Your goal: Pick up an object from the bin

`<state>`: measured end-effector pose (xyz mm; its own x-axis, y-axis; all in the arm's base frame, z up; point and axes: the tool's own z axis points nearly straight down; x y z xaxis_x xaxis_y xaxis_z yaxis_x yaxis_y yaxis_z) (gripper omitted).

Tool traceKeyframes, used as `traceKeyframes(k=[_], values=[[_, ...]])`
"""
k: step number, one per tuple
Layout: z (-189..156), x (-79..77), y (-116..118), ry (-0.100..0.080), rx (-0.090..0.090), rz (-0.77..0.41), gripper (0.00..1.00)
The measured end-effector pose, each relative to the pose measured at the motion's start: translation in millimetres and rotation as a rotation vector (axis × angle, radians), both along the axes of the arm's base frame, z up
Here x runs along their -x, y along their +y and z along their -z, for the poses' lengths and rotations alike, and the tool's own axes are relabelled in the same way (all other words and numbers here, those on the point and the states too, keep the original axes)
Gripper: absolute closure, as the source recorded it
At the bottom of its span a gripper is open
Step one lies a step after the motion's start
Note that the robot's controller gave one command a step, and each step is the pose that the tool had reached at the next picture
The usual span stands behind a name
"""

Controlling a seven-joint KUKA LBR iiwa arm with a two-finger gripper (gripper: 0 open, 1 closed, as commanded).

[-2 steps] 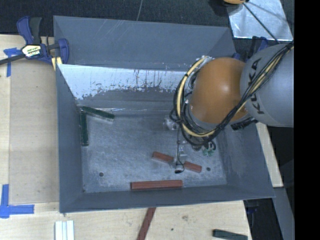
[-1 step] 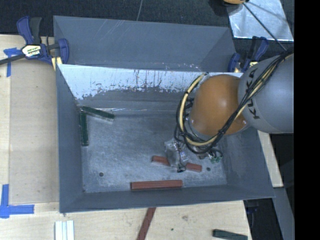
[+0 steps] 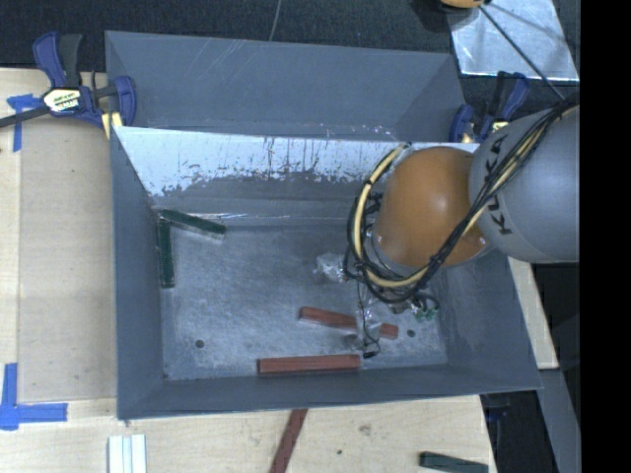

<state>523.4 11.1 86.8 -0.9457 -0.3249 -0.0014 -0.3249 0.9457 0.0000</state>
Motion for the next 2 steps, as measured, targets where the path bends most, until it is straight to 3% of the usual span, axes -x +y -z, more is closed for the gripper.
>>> traceKeyframes(k=[1, 2], values=[[0.0, 0.0, -0.1, 0.000, 0.000, 0.001, 1.00], [0.0, 0.0, -0.2, 0.000, 0.000, 0.001, 0.00]])
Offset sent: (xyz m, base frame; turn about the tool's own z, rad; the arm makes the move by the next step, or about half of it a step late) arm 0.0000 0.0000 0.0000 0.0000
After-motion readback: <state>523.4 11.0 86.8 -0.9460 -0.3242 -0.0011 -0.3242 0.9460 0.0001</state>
